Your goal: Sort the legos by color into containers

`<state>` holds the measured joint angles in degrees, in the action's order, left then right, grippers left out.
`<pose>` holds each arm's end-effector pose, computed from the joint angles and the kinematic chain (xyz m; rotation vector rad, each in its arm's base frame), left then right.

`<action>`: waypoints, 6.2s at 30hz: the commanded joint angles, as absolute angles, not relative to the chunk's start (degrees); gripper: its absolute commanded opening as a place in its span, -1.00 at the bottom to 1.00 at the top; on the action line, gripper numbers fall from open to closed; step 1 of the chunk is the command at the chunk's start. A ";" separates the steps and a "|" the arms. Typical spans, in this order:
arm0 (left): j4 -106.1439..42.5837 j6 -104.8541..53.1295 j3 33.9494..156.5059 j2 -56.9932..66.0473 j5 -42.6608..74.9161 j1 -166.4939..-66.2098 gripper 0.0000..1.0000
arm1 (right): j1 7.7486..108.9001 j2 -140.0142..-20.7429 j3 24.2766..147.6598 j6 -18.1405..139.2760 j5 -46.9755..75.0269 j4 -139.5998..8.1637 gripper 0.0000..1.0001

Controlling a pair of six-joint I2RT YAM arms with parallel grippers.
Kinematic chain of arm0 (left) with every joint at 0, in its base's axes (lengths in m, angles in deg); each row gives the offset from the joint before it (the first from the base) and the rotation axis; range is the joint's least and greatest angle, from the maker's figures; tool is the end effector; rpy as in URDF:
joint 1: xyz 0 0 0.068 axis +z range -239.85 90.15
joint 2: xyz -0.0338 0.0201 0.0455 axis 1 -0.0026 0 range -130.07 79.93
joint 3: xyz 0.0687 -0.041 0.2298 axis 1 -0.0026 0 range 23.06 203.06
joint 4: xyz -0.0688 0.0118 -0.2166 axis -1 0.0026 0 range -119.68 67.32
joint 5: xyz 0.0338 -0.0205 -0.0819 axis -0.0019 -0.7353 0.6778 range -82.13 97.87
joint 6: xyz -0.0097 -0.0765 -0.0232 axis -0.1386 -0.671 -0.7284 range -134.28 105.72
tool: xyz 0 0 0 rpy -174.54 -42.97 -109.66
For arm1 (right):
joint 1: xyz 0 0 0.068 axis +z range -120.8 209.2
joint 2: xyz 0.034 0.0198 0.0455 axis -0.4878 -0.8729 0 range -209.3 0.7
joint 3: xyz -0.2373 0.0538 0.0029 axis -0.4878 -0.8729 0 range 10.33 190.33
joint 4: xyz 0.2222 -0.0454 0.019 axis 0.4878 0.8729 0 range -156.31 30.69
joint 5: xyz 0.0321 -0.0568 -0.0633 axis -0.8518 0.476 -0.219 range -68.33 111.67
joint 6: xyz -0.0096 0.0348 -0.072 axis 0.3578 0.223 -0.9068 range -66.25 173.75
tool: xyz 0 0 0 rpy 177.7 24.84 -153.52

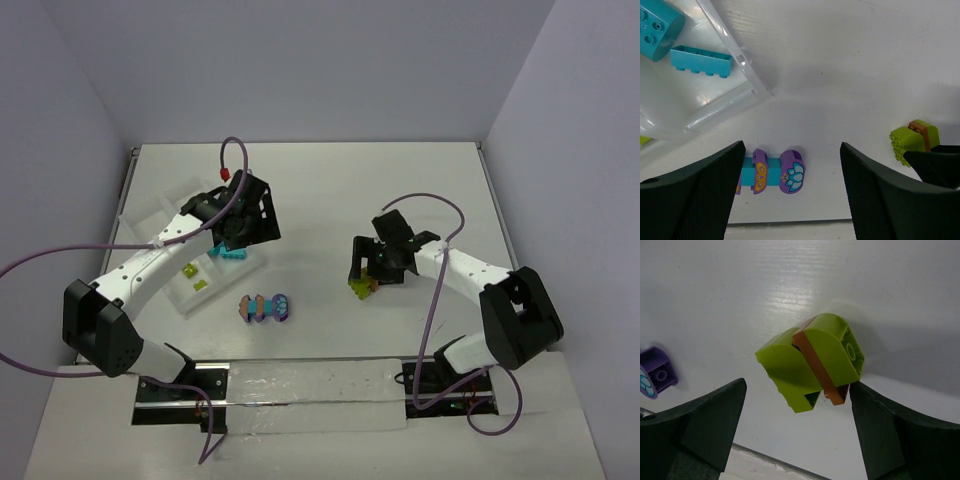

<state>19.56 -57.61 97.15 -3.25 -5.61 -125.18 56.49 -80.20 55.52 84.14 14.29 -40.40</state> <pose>0.2394 -0.1498 0.2509 -0.2642 2.5480 -0.2262 0.2229 0.1250 0.1452 0.0292 2.7279 0.4867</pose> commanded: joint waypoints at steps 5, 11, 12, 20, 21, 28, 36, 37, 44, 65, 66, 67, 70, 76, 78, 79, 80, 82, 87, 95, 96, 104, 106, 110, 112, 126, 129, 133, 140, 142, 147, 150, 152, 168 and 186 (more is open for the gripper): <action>17.70 -57.45 100.55 -4.48 -6.04 -125.45 0.68 | 63.21 -82.44 58.35 82.57 8.04 -43.88 0.82; 17.44 -57.26 100.75 -4.79 -6.01 -125.45 0.68 | 68.99 -80.99 62.73 79.49 7.07 -42.48 0.82; 17.53 -57.21 100.75 -4.79 -6.02 -125.45 0.68 | 68.82 -80.47 63.04 79.42 8.77 -41.59 0.82; 17.30 -56.78 100.58 -4.84 -5.89 -125.45 0.67 | 60.85 -77.78 60.30 83.28 20.13 -39.03 0.82; 17.26 -56.70 100.61 -4.91 -5.81 -125.45 0.67 | 60.08 -78.29 60.23 83.15 19.73 -38.71 0.82; 16.96 -56.41 100.75 -5.62 -5.61 -125.45 0.67 | 60.75 -77.60 60.16 73.61 16.73 -37.28 0.80; 16.12 -55.97 101.37 -6.96 -4.66 -125.45 0.66 | 65.11 -69.52 52.06 66.65 18.00 -47.67 0.73; 16.11 -55.82 101.37 -7.12 -4.56 -125.45 0.66 | 65.74 -67.66 50.35 65.20 18.05 -50.01 0.71; 15.49 -55.47 100.63 -6.78 -4.30 -125.54 0.66 | 68.11 -64.34 48.96 64.02 20.78 -53.48 0.69; 11.46 -45.31 97.94 -9.54 5.48 -134.49 0.66 | 62.42 -70.23 54.54 92.77 23.32 -46.01 0.80; 11.09 -44.65 97.87 -10.21 6.09 -135.78 0.65 | 61.47 -68.39 53.73 93.36 23.41 -45.79 0.80; 10.65 -43.57 98.22 -11.78 6.34 -138.10 0.65 | 59.32 -67.16 53.29 93.62 24.01 -45.46 0.80; 8.07 -41.98 98.89 -15.74 7.26 -142.14 0.62 | 54.42 -62.19 52.20 94.38 25.89 -43.38 0.80; 3.61 -41.28 99.28 -21.18 7.43 -143.79 0.47 | 50.00 -55.01 51.44 94.60 26.91 -41.30 0.80; 3.16 -39.87 100.29 -22.85 7.03 -144.33 0.45 | 49.42 -53.91 51.43 94.28 27.10 -40.88 0.80; 3.03 -39.07 100.79 -23.29 6.60 -144.82 0.45 | 49.18 -53.72 51.31 94.04 27.03 -40.75 0.80; 2.95 -38.55 101.20 -24.63 6.41 -145.16 0.44 | 49.01 -53.70 51.22 93.94 27.03 -40.67 0.80; 3.07 -37.33 102.39 -27.02 6.20 -145.43 0.41 | 48.66 -54.03 51.13 93.64 26.58 -40.74 0.80; 2.60 -35.91 103.51 -29.68 5.65 -145.58 0.34 | 48.17 -54.44 51.34 93.18 25.87 -40.82 0.80; 1.88 -34.94 103.05 -31.30 5.35 -145.58 0.28 | 47.75 -55.44 51.81 92.34 25.29 -41.07 0.80; 1.88 -34.94 103.04 -31.34 5.09 -145.58 0.28 | 47.74 -55.54 51.90 92.34 25.19 -41.17 0.80; 0.16 -34.67 102.81 -32.30 2.88 -145.60 0.21 | 47.65 -56.05 51.70 92.04 24.55 -41.87 0.80; -0.16 -34.65 102.67 -32.48 1.69 -145.64 0.20 | 47.65 -56.01 51.62 92.16 24.29 -42.07 0.80; -1.44 -34.20 102.15 -32.16 1.51 -145.58 0.18 | 47.64 -56.09 51.64 92.07 23.90 -42.30 0.80; -2.44 -33.86 101.82 -31.96 2.07 -145.58 0.18 | 47.66 -56.16 51.64 91.99 23.77 -42.33 0.79; -2.32 -32.01 103.82 -32.68 0.75 -146.94 0.51 | 47.65 -55.72 51.03 92.13 23.28 -42.76 0.79; -0.95 -32.20 104.70 -33.26 -0.37 -147.94 0.66 | 47.66 -55.81 50.85 91.99 23.08 -42.93 0.79; -1.29 -33.01 104.54 -34.06 -1.54 -147.95 0.62 | 47.65 -55.99 50.85 91.90 22.81 -43.02 0.79; -1.80 -33.04 105.65 -35.23 -3.03 -147.98 0.42 | 47.65 -56.14 50.40 91.55 22.02 -43.34 0.79; -1.52 -32.75 106.22 -36.15 -3.03 -148.12 0.34 | 47.65 -56.43 50.40 91.55 22.02 -43.55 0.79; -3.10 -32.25 105.59 -35.73 -2.38 -148.21 0.32 | 47.68 -56.69 50.70 91.55 21.56 -44.16 0.79; -3.51 -32.07 105.59 -35.67 -1.98 -148.21 0.49 | 47.65 -56.63 50.74 91.28 20.91 -44.05 0.79; -3.84 -31.95 105.41 -35.64 -2.24 -148.30 0.61 | 47.65 -56.52 50.77 91.02 20.97 -43.73 0.79; -8.50 -31.83 102.98 -33.33 -4.26 -148.91 0.28 | 44.31 -40.78 47.83 94.27 30.49 -37.89 0.79; -10.88 -31.90 105.23 -35.33 -4.00 -149.97 0.03 | 44.10 -42.89 49.01 92.59 28.16 -38.76 0.79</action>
